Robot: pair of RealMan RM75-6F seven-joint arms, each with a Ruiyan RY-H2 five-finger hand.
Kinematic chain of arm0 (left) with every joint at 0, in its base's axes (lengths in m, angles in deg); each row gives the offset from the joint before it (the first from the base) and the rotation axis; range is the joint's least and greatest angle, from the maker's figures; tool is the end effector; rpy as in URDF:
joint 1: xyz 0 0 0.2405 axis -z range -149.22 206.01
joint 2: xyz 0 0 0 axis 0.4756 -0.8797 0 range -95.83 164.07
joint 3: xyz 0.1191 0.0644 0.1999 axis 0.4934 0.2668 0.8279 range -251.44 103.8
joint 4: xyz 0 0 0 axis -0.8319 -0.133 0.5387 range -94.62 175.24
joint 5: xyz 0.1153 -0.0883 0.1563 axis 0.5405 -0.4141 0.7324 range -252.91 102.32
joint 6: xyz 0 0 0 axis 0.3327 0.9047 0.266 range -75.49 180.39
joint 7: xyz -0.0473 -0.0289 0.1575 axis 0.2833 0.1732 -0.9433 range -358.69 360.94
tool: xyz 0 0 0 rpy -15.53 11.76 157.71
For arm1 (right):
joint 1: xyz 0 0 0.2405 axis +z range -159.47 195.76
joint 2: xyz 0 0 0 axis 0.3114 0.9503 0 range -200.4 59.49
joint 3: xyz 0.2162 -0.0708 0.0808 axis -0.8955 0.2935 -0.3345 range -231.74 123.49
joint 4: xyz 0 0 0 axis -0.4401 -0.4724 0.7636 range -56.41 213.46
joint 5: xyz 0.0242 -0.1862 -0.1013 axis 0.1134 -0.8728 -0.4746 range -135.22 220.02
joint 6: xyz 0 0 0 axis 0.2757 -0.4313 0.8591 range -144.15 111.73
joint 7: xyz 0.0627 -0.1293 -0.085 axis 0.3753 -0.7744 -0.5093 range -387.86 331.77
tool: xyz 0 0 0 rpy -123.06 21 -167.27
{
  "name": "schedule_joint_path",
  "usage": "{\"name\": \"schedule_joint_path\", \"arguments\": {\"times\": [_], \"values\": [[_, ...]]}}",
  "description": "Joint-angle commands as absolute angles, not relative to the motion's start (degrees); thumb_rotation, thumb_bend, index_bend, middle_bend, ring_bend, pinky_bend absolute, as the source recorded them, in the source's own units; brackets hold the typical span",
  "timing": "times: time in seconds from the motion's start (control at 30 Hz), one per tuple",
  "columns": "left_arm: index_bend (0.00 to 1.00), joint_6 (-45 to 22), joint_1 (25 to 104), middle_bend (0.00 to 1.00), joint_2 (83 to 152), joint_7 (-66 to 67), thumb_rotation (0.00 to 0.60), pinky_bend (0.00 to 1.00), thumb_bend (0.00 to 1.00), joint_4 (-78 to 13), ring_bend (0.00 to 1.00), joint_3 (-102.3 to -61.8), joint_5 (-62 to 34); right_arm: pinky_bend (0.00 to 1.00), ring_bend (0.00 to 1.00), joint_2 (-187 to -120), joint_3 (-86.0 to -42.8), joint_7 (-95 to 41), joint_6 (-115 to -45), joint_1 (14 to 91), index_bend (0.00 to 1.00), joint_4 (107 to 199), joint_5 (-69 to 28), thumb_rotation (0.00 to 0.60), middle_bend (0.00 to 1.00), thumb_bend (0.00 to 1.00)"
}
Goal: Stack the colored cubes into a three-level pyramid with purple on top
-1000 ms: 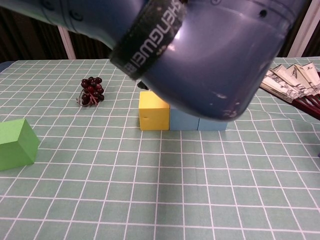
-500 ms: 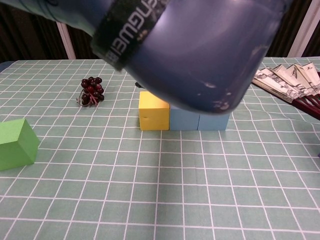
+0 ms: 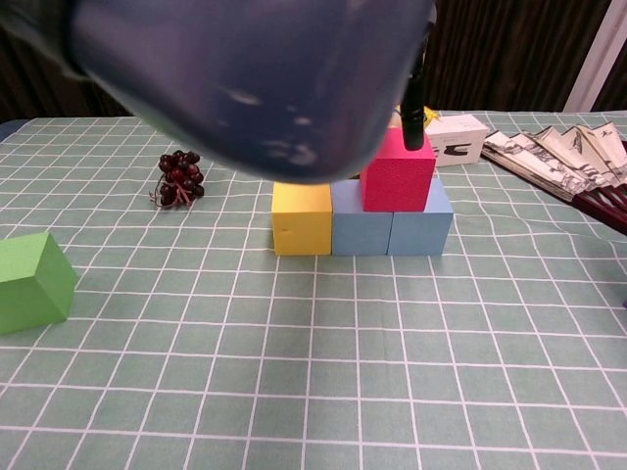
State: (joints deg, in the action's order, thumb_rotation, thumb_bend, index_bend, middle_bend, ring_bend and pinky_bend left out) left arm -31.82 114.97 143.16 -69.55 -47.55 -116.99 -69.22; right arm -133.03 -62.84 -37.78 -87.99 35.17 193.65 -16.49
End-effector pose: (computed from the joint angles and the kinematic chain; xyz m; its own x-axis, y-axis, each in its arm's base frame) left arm 0.1451 0.3524 -0.0378 0.4500 0.2404 0.8601 0.8908 -0.1888 -0.4133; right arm -0.2314 -0.2548 0.1107 0.1056 -0.1975 0.9746 -0.9803 0.1438 0.1354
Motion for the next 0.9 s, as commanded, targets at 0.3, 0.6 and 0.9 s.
{"name": "schedule_joint_path", "arguments": {"times": [0.3,0.6,0.9], "values": [[0.0,-39.74,97.38,0.07,127.2,-62.26,0.6,0.0,0.09,-73.46,0.0,-107.13,-61.74,0.0,0.0,-133.63,-62.65,-39.08,-88.37,35.26,0.0,193.07,-16.32,0.6,0.06,0.34],[0.0,-41.65,89.08,0.07,119.94,-56.87,0.6,0.0,0.09,-82.33,0.0,-99.37,-54.35,0.0,0.0,-134.49,-62.43,-40.43,-89.01,35.3,0.0,192.72,-16.49,0.6,0.06,0.34],[0.0,-39.9,82.03,0.07,112.43,-52.67,0.6,0.0,0.09,-85.85,0.0,-91.94,-48.62,0.0,0.0,-134.97,-62.22,-41.34,-89.42,35.25,0.0,192.37,-16.73,0.6,0.06,0.34]]}}
